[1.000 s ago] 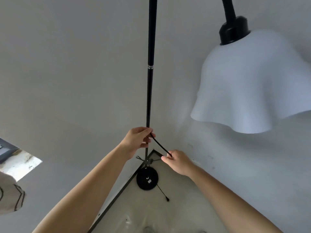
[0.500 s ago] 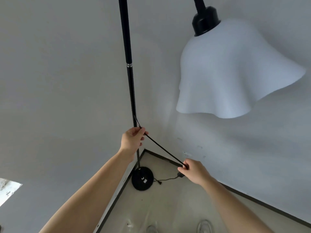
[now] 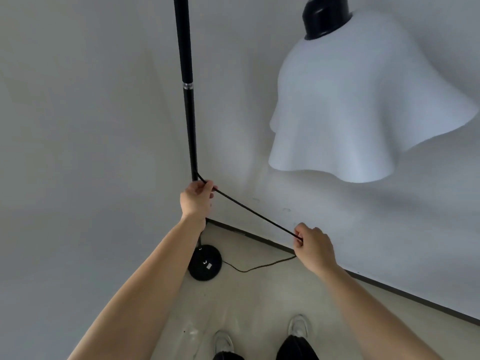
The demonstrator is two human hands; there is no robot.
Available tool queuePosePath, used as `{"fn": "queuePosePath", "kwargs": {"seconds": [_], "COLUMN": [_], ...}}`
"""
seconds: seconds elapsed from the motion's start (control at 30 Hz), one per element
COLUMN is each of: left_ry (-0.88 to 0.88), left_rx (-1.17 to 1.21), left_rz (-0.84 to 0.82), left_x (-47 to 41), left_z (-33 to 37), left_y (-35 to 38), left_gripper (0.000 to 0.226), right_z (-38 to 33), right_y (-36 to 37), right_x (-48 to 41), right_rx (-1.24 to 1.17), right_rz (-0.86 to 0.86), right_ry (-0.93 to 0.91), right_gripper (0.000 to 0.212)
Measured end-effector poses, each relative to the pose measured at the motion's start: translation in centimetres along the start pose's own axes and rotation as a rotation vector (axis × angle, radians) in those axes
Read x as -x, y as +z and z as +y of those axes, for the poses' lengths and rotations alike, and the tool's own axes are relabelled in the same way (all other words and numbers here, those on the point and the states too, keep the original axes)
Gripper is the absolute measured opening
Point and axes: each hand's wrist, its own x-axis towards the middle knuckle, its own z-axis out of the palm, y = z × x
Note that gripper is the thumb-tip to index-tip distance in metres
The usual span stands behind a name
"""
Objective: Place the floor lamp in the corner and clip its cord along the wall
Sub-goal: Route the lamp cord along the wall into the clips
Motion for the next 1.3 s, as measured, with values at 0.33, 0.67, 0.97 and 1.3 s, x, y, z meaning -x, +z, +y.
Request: {"fn": "queuePosePath", "kwargs": {"seconds": [0.33, 0.67, 0.97, 1.3], "left_ry": [0.127, -0.017, -0.227, -0.332], "left_rx": [-0.107, -0.039, -0.055, 0.239], "left_rz": [0.034, 0.096, -0.356, 0.026], "left_x": [0.0, 0.5, 6.5, 4.0], "left_z": [-2.4, -1.7, -5.1, -5.3], "left_y": [3.8, 3.6, 5.3, 3.0], "left_gripper": [0.013, 0.019, 0.023, 0.011], "right_z": [1.6, 6.0, 0.5, 4.3], "right_y": [-0.5, 1.2, -1.3, -1.3], "right_x": [0.5, 2.3, 0.5, 3.2], "right_rx": [-0.392, -0.377, -0.294, -0.277], "right_rz": [-0.012, -0.389, -0.277, -0.316], "right_ry": [0.047, 0.292, 0.037, 0.132], "right_gripper": [0.029, 0.031, 0.029, 0.035]}}
